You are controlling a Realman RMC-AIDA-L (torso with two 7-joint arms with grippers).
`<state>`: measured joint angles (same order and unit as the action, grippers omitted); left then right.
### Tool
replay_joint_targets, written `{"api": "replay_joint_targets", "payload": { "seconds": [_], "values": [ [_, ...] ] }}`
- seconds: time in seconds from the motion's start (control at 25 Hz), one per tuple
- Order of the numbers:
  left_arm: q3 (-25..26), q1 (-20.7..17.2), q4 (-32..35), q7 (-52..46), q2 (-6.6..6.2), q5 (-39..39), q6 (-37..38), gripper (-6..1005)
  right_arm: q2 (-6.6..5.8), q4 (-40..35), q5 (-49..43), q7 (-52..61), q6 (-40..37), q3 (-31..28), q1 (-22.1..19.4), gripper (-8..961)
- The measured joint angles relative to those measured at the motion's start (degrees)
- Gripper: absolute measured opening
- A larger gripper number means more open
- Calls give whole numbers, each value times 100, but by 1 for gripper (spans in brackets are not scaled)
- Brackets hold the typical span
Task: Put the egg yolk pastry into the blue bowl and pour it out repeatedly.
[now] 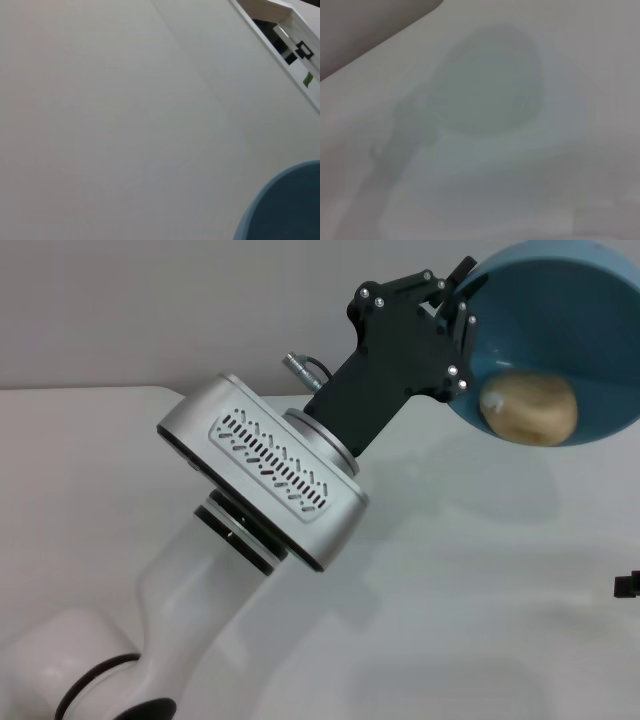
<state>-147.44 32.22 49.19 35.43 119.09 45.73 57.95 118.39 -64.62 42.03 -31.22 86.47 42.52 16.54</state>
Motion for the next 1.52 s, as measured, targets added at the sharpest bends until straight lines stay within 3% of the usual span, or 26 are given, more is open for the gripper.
{"api": "replay_joint_targets", "payload": {
  "seconds": [0.32,0.72,0.96,1.24,1.4,1.52],
  "values": [
    [-396,-44,43,-217,0,225,832,13,-1,12,8,-7,-13,1,12,504],
    [-518,-27,46,-413,0,610,1102,12,0,105,15,-20,-41,2,65,502],
    [-611,25,34,-1294,1,969,1339,13,0,172,25,-77,-43,2,83,500],
    [-624,63,29,-1668,0,1051,1616,12,0,207,26,-94,-43,2,99,498],
    [-622,99,46,-1442,0,1016,1770,12,0,207,26,-95,-42,2,98,497],
    [-603,222,48,-639,1,1011,1788,12,0,207,26,-95,-42,2,97,497]
  ]
}}
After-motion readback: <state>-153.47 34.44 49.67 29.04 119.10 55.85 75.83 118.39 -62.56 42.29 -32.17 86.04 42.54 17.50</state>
